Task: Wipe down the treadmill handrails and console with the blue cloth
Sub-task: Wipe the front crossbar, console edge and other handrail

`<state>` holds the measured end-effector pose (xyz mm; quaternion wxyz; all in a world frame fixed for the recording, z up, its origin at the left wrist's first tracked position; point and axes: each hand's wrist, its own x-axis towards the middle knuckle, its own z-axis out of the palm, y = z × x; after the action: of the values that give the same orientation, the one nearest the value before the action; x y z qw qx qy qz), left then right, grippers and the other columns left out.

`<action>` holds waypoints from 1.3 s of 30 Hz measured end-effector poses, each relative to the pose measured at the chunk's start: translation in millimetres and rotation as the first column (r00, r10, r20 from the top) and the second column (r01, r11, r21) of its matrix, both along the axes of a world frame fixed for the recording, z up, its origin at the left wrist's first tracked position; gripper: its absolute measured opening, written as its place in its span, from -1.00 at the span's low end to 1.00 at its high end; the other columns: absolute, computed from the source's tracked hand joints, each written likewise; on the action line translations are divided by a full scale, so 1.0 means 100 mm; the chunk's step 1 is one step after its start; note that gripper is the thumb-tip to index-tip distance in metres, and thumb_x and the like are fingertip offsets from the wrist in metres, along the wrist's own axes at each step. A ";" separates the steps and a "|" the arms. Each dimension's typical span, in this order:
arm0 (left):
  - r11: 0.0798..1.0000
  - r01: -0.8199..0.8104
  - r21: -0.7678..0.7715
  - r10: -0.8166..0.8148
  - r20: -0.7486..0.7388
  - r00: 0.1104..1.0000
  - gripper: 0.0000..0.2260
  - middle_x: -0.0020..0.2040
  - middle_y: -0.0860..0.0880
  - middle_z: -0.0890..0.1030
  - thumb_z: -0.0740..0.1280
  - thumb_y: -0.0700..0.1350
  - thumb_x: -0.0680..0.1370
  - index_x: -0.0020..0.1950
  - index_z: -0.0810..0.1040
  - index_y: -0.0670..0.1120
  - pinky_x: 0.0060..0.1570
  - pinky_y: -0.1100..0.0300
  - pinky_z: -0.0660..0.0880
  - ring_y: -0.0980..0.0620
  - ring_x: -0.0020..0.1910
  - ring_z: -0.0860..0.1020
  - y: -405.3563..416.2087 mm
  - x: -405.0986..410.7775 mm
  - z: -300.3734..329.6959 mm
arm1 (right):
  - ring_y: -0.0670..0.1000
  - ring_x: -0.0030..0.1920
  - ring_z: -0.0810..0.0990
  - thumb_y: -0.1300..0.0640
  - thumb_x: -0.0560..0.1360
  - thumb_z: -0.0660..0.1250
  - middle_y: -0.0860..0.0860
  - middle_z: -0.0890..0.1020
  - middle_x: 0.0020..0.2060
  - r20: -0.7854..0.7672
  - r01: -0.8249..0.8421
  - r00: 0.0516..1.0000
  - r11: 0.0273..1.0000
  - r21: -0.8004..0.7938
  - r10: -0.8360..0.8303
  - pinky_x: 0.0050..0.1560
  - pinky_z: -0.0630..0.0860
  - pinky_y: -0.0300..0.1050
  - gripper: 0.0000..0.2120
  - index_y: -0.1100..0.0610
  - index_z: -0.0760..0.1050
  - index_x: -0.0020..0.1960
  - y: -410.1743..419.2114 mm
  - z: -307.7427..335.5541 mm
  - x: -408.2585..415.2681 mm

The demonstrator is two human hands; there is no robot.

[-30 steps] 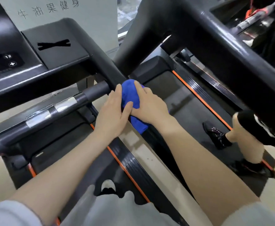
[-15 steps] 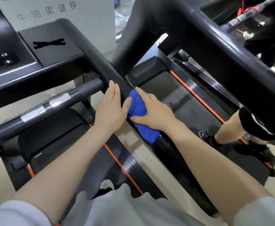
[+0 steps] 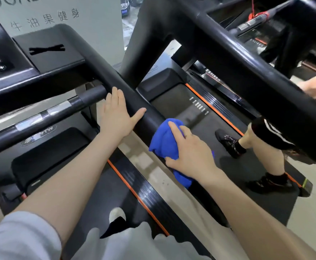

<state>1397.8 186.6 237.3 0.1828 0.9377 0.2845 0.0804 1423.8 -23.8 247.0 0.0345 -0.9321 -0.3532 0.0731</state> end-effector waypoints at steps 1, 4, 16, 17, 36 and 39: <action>0.999 -0.012 -0.034 0.013 0.029 1.000 -0.27 0.54 -0.19 0.01 0.13 0.22 0.54 0.50 0.01 -0.24 0.46 -0.03 0.07 -0.16 0.51 0.02 -0.04 -0.01 0.01 | 0.15 0.08 0.50 -0.15 0.37 0.30 0.07 0.29 0.37 -0.001 0.010 1.000 1.000 0.007 -0.010 -0.18 0.34 -0.09 -0.13 -0.02 -0.10 0.51 0.07 0.00 0.03; 0.992 0.003 -0.129 0.014 0.130 0.991 -0.40 0.55 -0.17 -0.01 0.09 0.08 0.60 0.51 -0.01 -0.23 0.48 0.04 -0.03 -0.12 0.52 -0.03 -0.23 -0.10 0.04 | 0.21 0.16 0.49 -0.22 0.39 0.30 0.07 0.27 0.41 -0.141 0.054 0.989 0.996 0.073 -0.043 -0.05 0.42 -0.02 -0.14 -0.06 -0.11 0.52 0.28 0.00 0.19; 0.942 0.216 -0.256 -0.142 0.279 0.950 -0.47 0.55 -0.15 -0.06 0.13 -0.02 0.61 0.50 0.06 -0.19 0.41 0.23 -0.12 -0.03 0.53 -0.07 -1.36 -0.53 -0.05 | -0.24 0.41 0.17 0.16 0.48 0.37 -0.22 0.21 0.43 -0.722 0.223 0.673 0.887 0.405 0.161 0.48 0.09 -0.12 -0.31 -0.16 0.10 0.46 -1.26 -0.10 0.05; 0.940 0.225 -0.256 -0.152 0.275 0.949 -0.46 0.55 -0.14 -0.06 0.14 -0.02 0.60 0.50 0.06 -0.20 0.41 0.24 -0.13 -0.03 0.53 -0.07 -1.44 -0.54 -0.08 | -0.24 0.41 0.19 0.15 0.47 0.38 -0.24 0.23 0.43 -0.738 0.250 0.656 0.879 0.406 0.154 0.48 0.11 -0.10 -0.32 -0.25 0.12 0.41 -1.39 -0.11 0.00; 0.980 0.197 -0.022 -0.196 0.020 0.980 -0.12 0.55 -0.11 -0.13 0.24 0.29 0.43 0.52 -0.07 -0.16 0.42 0.08 0.11 -0.03 0.53 -0.11 -1.72 -0.62 -0.11 | -0.30 0.29 0.36 -0.08 0.31 0.31 -0.35 0.37 0.28 -0.490 0.235 0.858 0.732 0.640 0.153 0.21 0.31 -0.41 -0.43 -0.34 0.24 0.28 -1.73 -0.32 -0.38; 0.980 0.199 -0.011 -0.199 0.018 0.980 -0.07 0.55 -0.11 -0.14 0.25 0.32 0.39 0.52 -0.09 -0.16 0.42 0.10 0.11 -0.03 0.53 -0.12 -1.73 -0.62 -0.10 | -0.17 -0.19 0.55 0.05 0.50 0.19 -0.15 0.58 -0.18 -0.791 0.639 0.609 0.556 0.532 0.058 -0.21 0.47 -0.33 -0.86 -0.15 0.48 -0.04 -1.79 -0.62 -0.34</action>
<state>1335.3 13.8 226.9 0.1984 0.9594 0.1884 0.0677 1389.4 -203.0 184.6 0.5864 -0.7529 -0.1226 0.2724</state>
